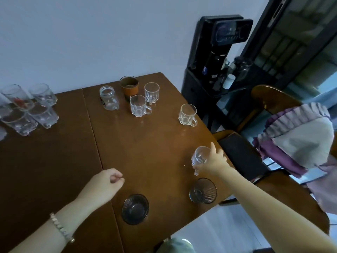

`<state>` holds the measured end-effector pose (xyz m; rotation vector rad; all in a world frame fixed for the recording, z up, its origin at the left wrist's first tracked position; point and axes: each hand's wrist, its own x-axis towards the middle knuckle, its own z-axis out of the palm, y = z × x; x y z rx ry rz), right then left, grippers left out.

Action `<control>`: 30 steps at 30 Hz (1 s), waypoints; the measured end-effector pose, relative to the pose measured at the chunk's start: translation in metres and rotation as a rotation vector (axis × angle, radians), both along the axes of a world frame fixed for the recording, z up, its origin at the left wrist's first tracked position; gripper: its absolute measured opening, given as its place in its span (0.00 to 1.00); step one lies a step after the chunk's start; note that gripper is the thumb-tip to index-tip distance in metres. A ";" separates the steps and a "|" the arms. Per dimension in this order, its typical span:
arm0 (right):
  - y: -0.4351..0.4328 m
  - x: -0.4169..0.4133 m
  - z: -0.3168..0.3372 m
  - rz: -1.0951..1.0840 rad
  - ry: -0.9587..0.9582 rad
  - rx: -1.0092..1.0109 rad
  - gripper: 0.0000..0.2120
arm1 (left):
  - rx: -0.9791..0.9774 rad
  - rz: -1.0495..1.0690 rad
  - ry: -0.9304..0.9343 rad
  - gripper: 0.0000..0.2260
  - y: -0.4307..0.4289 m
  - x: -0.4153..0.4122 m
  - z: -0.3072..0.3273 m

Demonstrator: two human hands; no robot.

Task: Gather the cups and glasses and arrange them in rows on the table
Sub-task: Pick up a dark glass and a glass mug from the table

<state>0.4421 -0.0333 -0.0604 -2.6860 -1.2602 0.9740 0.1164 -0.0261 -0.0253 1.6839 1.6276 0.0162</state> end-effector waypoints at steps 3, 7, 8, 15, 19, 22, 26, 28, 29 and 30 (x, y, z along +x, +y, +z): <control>0.007 0.005 -0.027 -0.063 0.126 0.031 0.51 | -0.001 -0.003 0.020 0.13 -0.009 0.010 0.000; 0.010 0.006 -0.035 -0.041 0.063 0.161 0.40 | -0.030 0.022 0.061 0.15 -0.017 0.019 0.001; 0.009 0.006 -0.033 0.004 0.045 0.176 0.39 | -0.035 0.026 0.070 0.15 -0.019 0.020 0.000; 0.004 -0.024 0.003 0.259 0.168 0.447 0.40 | -0.162 -0.309 0.272 0.42 -0.051 0.033 -0.021; 0.003 -0.047 0.017 0.268 0.282 0.492 0.40 | -0.034 -0.280 0.313 0.41 -0.072 0.037 -0.042; 0.002 -0.064 0.020 0.302 0.314 0.469 0.41 | 0.032 -0.168 0.302 0.38 -0.073 0.036 -0.047; 0.008 -0.096 0.026 0.349 0.344 0.409 0.41 | 0.011 0.077 0.212 0.39 -0.064 0.009 -0.041; 0.013 -0.119 0.028 0.386 0.366 0.393 0.42 | 0.033 0.179 0.170 0.39 -0.057 -0.018 -0.032; 0.016 -0.133 0.030 0.410 0.373 0.381 0.42 | 0.046 0.220 0.159 0.39 -0.053 -0.034 -0.027; 0.018 -0.147 0.031 0.435 0.376 0.369 0.42 | 0.058 0.257 0.154 0.39 -0.048 -0.051 -0.021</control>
